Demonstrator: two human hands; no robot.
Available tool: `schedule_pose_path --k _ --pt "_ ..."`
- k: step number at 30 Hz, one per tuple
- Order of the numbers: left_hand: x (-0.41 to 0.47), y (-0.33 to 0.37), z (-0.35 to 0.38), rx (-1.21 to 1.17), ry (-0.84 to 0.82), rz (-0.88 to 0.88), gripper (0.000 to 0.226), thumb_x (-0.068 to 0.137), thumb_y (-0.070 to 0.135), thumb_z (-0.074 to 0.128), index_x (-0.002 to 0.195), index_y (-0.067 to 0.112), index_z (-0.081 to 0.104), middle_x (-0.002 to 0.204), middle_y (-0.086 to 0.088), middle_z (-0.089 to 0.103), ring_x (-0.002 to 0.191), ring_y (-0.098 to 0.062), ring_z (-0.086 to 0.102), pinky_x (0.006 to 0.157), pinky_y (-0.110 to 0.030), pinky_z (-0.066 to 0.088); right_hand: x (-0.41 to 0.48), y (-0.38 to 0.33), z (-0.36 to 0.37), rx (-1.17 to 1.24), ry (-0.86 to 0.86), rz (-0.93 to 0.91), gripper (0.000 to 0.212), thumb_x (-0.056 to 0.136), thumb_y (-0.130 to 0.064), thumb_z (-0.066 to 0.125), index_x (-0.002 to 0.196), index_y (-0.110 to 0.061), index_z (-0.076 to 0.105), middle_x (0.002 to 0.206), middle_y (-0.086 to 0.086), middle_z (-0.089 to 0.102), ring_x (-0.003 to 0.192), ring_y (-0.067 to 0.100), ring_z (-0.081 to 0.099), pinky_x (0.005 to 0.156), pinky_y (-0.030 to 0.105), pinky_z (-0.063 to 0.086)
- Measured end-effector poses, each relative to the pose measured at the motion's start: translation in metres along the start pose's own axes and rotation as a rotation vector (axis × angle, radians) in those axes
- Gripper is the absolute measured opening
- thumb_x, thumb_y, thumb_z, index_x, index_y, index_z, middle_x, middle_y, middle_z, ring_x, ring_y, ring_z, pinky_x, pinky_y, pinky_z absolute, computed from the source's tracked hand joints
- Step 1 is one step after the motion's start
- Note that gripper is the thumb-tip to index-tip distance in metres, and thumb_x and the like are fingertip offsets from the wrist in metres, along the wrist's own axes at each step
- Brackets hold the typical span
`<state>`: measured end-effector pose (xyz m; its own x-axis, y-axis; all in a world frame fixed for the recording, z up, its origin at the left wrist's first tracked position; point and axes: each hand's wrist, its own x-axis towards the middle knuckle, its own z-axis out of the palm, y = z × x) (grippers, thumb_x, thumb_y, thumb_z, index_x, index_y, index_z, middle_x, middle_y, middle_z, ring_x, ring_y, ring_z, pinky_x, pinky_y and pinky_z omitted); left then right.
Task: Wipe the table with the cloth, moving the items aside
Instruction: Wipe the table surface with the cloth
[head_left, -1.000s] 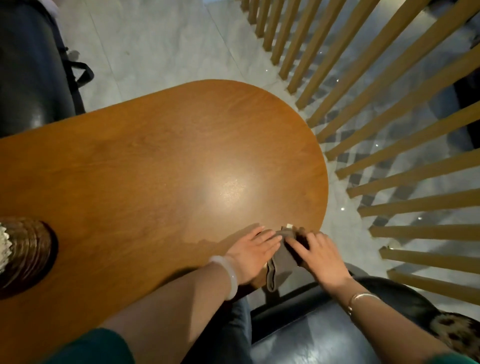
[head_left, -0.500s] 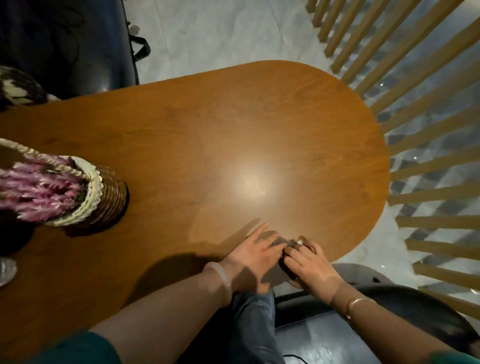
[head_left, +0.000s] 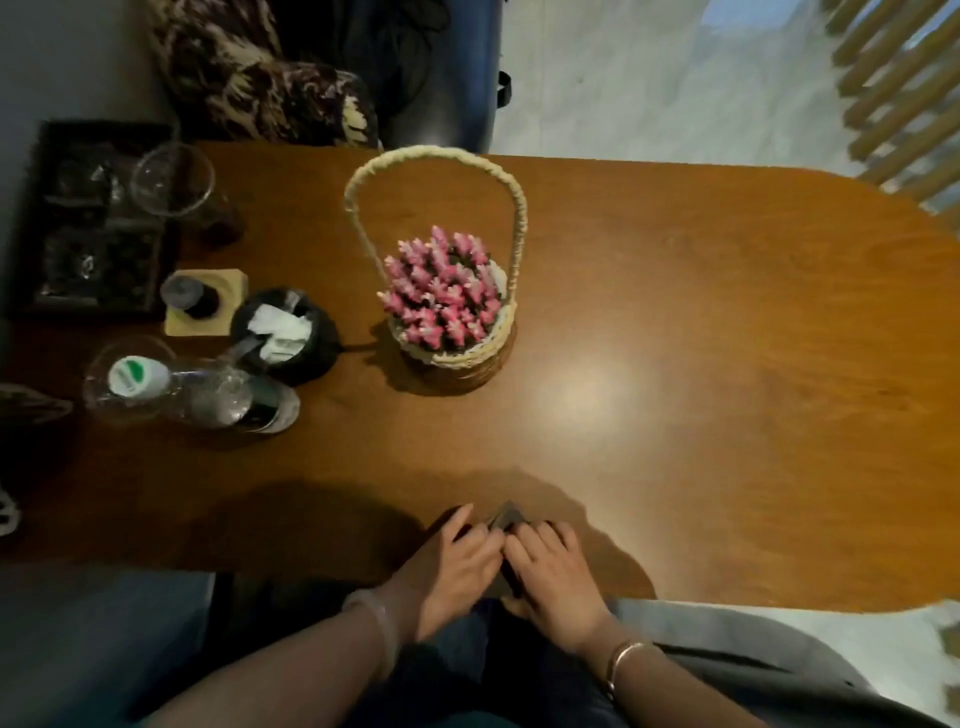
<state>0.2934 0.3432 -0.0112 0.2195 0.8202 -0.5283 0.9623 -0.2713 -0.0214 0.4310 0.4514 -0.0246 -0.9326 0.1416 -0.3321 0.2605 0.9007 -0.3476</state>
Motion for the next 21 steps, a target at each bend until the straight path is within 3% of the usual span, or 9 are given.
schedule_pose_path --k 3,5,9,12,15,17,19,21 --pt "-0.038 -0.022 0.038 -0.051 -0.024 -0.084 0.038 0.069 0.04 0.064 0.1 0.02 0.075 0.104 0.002 0.068 0.095 -0.019 0.048 0.096 -0.044 0.036 0.032 -0.044 0.001 0.025 -0.047 -0.007 0.069 0.044 -0.049 0.08 0.1 -0.021 0.051 0.089 -0.004 0.054 0.077 0.019 0.053 0.079 0.035 0.031" --pt "-0.061 -0.031 0.057 -0.139 -0.014 -0.138 0.055 0.058 0.048 0.076 0.105 0.02 0.072 0.109 0.002 0.067 0.094 -0.02 0.05 0.094 -0.044 0.038 0.049 -0.065 0.003 0.001 -0.067 -0.011 0.071 0.042 -0.048 0.082 0.1 -0.02 0.051 0.088 -0.003 0.054 0.076 0.02 0.052 0.078 0.036 0.031" --pt "-0.097 -0.037 0.075 -0.229 0.017 -0.355 0.061 0.074 0.039 0.067 0.13 0.019 0.054 0.13 -0.003 0.054 0.105 -0.024 0.054 0.094 -0.044 0.042 0.08 -0.105 0.003 -0.031 -0.136 0.006 0.075 0.036 -0.048 0.085 0.098 -0.019 0.054 0.089 0.0 0.058 0.076 0.021 0.055 0.076 0.038 0.041" --pt "-0.11 -0.031 0.067 -0.404 0.076 -0.681 0.063 0.063 0.031 0.073 0.123 0.026 0.057 0.11 -0.003 0.058 0.088 -0.024 0.055 0.078 -0.038 0.043 0.097 -0.124 0.001 -0.083 -0.172 -0.02 0.089 0.024 -0.046 0.089 0.096 -0.016 0.046 0.085 0.004 0.059 0.074 0.024 0.055 0.07 0.041 0.046" --pt "-0.112 -0.009 0.054 -0.751 0.091 -1.119 0.069 0.063 0.026 0.079 0.126 0.025 0.051 0.107 -0.004 0.053 0.09 -0.024 0.057 0.078 -0.037 0.047 0.101 -0.124 -0.007 -0.148 -0.221 -0.067 0.085 0.03 -0.051 0.09 0.099 -0.014 0.055 0.088 0.007 0.06 0.075 0.026 0.056 0.067 0.042 0.05" --pt "-0.104 0.008 0.043 -1.029 0.138 -1.493 0.064 0.067 0.025 0.08 0.12 0.024 0.045 0.114 -0.002 0.047 0.096 -0.022 0.057 0.083 -0.035 0.05 0.099 -0.116 -0.017 -0.164 -0.265 -0.147 0.075 0.059 -0.052 0.083 0.118 -0.013 0.056 0.111 0.011 0.059 0.095 0.03 0.058 0.082 0.046 0.05" --pt "-0.094 0.015 0.034 -1.514 0.39 -1.854 0.055 0.072 0.017 0.078 0.113 0.019 0.041 0.117 -0.003 0.043 0.099 -0.022 0.055 0.089 -0.036 0.05 0.098 -0.107 -0.024 -0.183 -0.33 -0.229 0.063 0.088 -0.039 0.061 0.141 -0.015 0.038 0.14 0.011 0.042 0.124 0.032 0.044 0.105 0.046 0.034" --pt "-0.079 0.027 0.044 -2.005 0.603 -2.029 0.05 0.079 0.011 0.071 0.117 0.01 0.039 0.12 -0.004 0.043 0.104 -0.023 0.051 0.097 -0.038 0.043 0.097 -0.1 -0.027 -0.224 -0.375 -0.281 0.063 0.093 -0.035 0.055 0.147 -0.017 0.029 0.148 0.009 0.033 0.132 0.031 0.036 0.111 0.043 0.026"
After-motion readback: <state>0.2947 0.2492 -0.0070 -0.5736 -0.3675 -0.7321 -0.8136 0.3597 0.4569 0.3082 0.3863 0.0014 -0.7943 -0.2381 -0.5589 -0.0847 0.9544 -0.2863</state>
